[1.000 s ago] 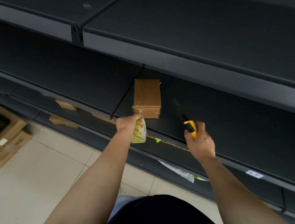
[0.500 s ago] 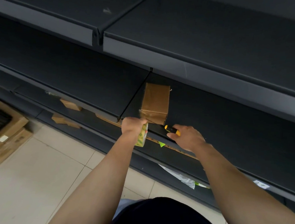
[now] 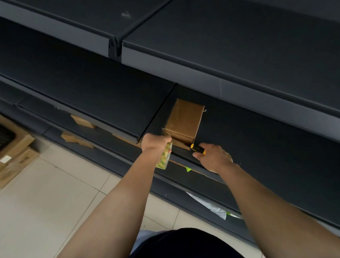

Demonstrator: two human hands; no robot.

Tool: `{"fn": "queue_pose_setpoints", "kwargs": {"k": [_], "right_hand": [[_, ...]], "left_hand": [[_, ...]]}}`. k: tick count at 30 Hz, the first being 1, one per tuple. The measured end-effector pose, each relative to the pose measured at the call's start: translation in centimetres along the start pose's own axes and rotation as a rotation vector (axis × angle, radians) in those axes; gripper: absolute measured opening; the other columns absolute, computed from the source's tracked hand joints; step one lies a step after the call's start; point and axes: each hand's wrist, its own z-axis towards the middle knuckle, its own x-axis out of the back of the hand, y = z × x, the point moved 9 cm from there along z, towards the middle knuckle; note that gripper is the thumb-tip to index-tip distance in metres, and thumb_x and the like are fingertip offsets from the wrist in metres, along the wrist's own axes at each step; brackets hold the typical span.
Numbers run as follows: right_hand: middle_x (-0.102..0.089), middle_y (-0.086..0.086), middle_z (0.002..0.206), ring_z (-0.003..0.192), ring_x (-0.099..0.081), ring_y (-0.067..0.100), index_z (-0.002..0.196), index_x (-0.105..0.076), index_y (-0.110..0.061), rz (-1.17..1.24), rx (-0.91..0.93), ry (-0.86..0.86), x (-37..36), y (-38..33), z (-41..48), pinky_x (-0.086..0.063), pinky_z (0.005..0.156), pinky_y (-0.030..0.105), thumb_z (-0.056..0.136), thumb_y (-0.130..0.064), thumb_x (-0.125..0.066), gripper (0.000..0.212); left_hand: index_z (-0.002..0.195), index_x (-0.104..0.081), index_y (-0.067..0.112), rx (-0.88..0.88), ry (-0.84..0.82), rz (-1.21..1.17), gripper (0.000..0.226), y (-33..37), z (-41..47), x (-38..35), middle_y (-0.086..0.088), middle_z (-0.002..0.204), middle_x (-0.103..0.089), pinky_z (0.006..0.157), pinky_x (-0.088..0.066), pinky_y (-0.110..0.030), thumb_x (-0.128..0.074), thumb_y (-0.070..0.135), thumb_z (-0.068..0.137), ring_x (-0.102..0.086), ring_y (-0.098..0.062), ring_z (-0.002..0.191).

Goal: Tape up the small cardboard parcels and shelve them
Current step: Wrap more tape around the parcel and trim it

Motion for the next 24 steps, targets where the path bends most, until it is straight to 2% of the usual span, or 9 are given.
{"fn": "queue_pose_setpoints", "kwargs": {"k": [5,9,11,12,13,15,19,22,24], "right_hand": [[-0.058,0.006,0.119,0.108,-0.057,0.030,0.126,-0.052,-0.033,0.008,-0.010,-0.028,-0.3,0.1,0.0,-0.042,0.081,0.035,0.093,-0.049,-0.048,0.036],[-0.058,0.007,0.121,0.108,-0.057,0.030,0.126,-0.051,-0.032,-0.005,-0.027,-0.027,-0.4,0.7,-0.3,-0.044,0.085,0.036,0.093,-0.049,-0.047,0.038],[-0.057,0.007,0.123,0.110,-0.056,0.030,0.127,-0.051,-0.031,-0.016,-0.027,-0.028,-0.6,0.7,-0.4,-0.044,0.086,0.037,0.093,-0.049,-0.047,0.039],[-0.057,0.007,0.123,0.110,-0.056,0.030,0.127,-0.051,-0.032,-0.014,-0.026,-0.029,-0.7,0.7,-0.4,-0.044,0.086,0.037,0.093,-0.049,-0.047,0.039],[-0.057,0.007,0.123,0.109,-0.056,0.030,0.127,-0.051,-0.032,-0.015,-0.025,-0.027,-0.7,0.7,-0.3,-0.044,0.085,0.037,0.093,-0.049,-0.047,0.039],[-0.057,0.006,0.126,0.112,-0.056,0.029,0.129,-0.050,-0.032,-0.082,-0.049,-0.015,-0.4,1.5,-0.4,-0.042,0.087,0.037,0.093,-0.050,-0.046,0.041],[-0.055,0.008,0.133,0.120,-0.052,0.029,0.137,-0.044,-0.031,-0.220,-0.179,0.042,1.2,6.2,-1.0,-0.034,0.100,0.042,0.094,-0.052,-0.042,0.048],[-0.058,0.008,0.124,0.115,-0.053,0.029,0.132,-0.044,-0.032,-0.279,-0.222,0.103,1.2,7.3,-1.3,-0.029,0.098,0.044,0.094,-0.050,-0.040,0.042],[-0.051,0.012,0.126,0.116,-0.047,0.031,0.130,-0.041,-0.027,-0.295,-0.287,0.150,1.2,7.4,-1.3,-0.030,0.095,0.045,0.095,-0.049,-0.039,0.042]], "left_hand": [[0.082,-0.067,-0.002,-0.009,-0.013,0.004,0.024,-0.1,0.6,-0.2,-0.010,0.059,-0.066,0.057,-0.056,-0.030,-0.075,0.019,0.073,-0.066,-0.021,0.051],[0.085,-0.067,-0.001,-0.040,0.004,0.065,0.028,0.1,0.7,0.1,-0.013,0.073,-0.068,0.069,-0.058,-0.034,-0.075,0.022,0.073,-0.069,-0.027,0.068],[0.087,-0.067,-0.001,-0.052,-0.010,0.084,0.026,0.2,0.6,0.0,-0.012,0.070,-0.068,0.062,-0.058,-0.031,-0.074,0.021,0.074,-0.070,-0.024,0.062],[0.086,-0.066,-0.001,-0.060,-0.017,0.098,0.025,0.3,0.5,0.0,-0.010,0.066,-0.066,0.050,-0.055,-0.024,-0.074,0.020,0.076,-0.068,-0.019,0.052],[0.085,-0.065,0.000,-0.070,-0.022,0.113,0.023,0.4,0.5,0.0,-0.008,0.062,-0.064,0.038,-0.046,-0.018,-0.073,0.019,0.077,-0.063,-0.014,0.041],[0.076,-0.062,0.003,-0.087,-0.020,0.144,0.019,0.7,0.5,0.2,-0.005,0.057,-0.061,0.028,-0.033,-0.013,-0.073,0.019,0.078,-0.055,-0.008,0.030],[0.070,-0.063,0.005,-0.132,0.003,0.195,0.018,2.1,1.3,1.4,-0.003,0.047,-0.061,0.031,-0.037,-0.014,-0.072,0.019,0.077,-0.058,-0.009,0.032],[0.060,-0.061,0.006,-0.153,-0.036,0.232,0.018,2.5,1.3,1.0,0.002,0.034,-0.055,0.028,-0.031,-0.013,-0.069,0.013,0.074,-0.055,-0.009,0.029],[0.060,-0.060,0.007,-0.174,-0.051,0.242,0.016,2.7,1.2,0.7,0.002,0.035,-0.055,0.028,-0.031,-0.013,-0.068,0.011,0.073,-0.055,-0.009,0.029]]}}
